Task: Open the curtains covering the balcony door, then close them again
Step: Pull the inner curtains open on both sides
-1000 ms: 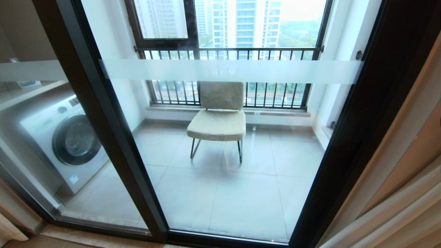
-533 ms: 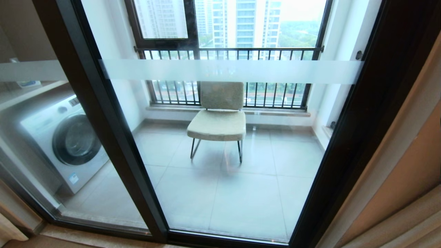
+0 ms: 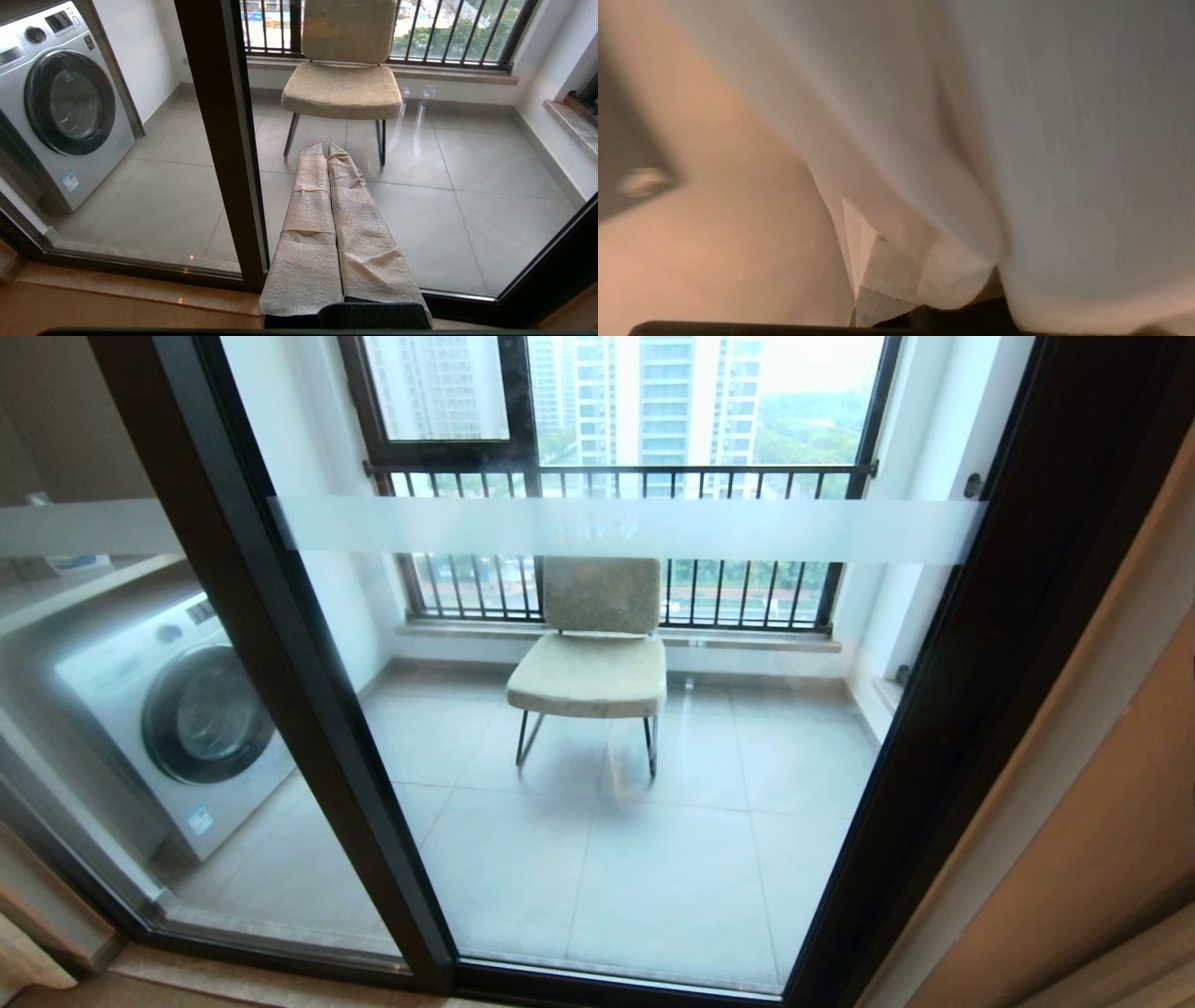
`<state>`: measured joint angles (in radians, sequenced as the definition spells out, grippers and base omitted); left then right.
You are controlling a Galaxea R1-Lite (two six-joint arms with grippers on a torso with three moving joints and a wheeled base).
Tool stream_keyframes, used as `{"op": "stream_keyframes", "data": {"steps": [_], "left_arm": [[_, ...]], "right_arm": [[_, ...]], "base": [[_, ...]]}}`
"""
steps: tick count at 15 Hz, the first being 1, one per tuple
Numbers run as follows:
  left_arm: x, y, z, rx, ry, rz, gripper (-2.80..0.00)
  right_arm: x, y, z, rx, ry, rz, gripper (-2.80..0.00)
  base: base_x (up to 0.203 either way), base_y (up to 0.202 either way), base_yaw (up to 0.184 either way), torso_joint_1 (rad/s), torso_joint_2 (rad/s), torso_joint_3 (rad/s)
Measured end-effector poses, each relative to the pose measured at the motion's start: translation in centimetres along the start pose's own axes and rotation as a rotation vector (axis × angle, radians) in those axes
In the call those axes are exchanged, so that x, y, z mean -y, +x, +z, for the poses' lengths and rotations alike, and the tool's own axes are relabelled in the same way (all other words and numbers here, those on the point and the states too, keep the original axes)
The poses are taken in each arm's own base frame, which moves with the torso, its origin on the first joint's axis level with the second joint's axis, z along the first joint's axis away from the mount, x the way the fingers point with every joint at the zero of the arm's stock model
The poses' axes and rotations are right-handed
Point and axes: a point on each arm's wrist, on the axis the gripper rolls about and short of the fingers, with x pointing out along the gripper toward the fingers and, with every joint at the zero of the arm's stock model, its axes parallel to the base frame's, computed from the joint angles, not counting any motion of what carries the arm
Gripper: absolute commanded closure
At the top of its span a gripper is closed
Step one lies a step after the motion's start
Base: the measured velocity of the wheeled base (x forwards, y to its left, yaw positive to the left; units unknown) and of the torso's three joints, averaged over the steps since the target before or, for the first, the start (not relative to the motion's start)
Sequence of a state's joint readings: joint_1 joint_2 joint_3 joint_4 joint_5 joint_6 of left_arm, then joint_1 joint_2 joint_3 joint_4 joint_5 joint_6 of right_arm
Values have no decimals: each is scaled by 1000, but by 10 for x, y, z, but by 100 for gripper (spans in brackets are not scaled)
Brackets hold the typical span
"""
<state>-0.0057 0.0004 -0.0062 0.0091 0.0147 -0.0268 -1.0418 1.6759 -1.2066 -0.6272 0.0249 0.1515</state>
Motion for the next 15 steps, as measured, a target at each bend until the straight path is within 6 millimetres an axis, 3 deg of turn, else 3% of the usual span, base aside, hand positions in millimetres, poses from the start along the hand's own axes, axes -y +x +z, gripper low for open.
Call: {"op": "stream_keyframes", "data": {"steps": [9, 15], "left_arm": [[0, 0, 0, 0, 0, 0, 0], [0, 0, 0, 0, 0, -1, 0]], "right_arm": [[12, 8, -5, 2, -6, -33, 0], [7, -12, -4, -33, -16, 104, 0]], "base": [[0, 0, 0, 0, 0, 0], [0, 0, 0, 0, 0, 0]]}}
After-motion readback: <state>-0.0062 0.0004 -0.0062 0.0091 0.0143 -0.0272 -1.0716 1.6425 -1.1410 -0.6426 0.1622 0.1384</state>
